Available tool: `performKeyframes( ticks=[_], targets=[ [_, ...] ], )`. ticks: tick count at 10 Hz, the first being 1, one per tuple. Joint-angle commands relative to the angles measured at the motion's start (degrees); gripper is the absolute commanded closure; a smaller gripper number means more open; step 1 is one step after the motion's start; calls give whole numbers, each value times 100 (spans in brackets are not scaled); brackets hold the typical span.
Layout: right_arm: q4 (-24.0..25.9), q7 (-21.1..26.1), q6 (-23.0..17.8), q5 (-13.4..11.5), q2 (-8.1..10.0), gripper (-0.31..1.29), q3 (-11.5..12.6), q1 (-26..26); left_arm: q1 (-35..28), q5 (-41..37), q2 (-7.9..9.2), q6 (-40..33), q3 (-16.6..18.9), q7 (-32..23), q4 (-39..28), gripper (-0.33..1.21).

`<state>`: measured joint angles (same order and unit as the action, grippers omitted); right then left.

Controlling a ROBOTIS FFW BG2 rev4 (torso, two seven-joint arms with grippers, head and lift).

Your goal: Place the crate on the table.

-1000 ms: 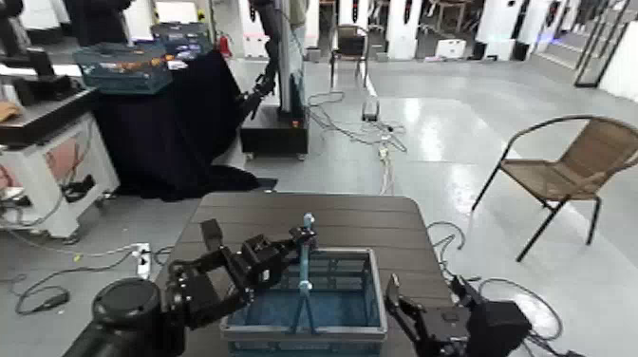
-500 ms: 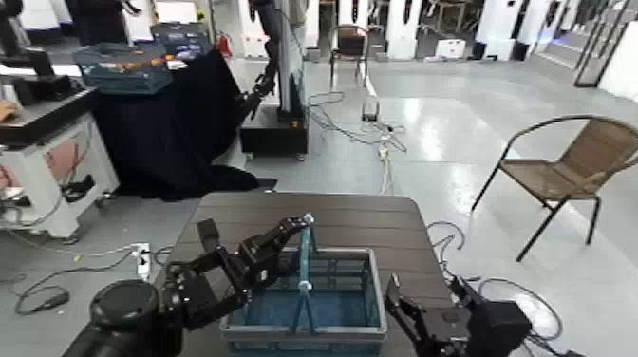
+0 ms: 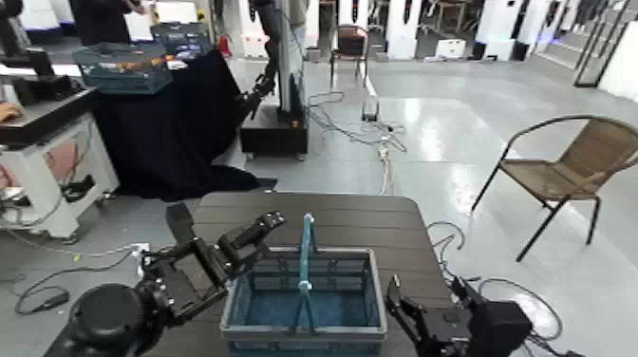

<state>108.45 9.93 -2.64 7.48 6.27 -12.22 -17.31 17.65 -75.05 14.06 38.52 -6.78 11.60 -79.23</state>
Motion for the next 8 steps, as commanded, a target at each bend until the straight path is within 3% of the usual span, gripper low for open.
performKeyframes(
  ticks=[1,5,8],
  targets=[
    [10,0,-9,-1,6,13,9,-9,-657,2030,-35,-1048,256,18,-1182,6],
    [45,0,-17,-1,6,13,44,-44,-1844,4148,-246,-2349,564,-308,-2422,7],
    [45,0,-17,-1,-3,13,70,-79,-2565,5158,-316,-3157,511,-598,-2870,8]
  ],
)
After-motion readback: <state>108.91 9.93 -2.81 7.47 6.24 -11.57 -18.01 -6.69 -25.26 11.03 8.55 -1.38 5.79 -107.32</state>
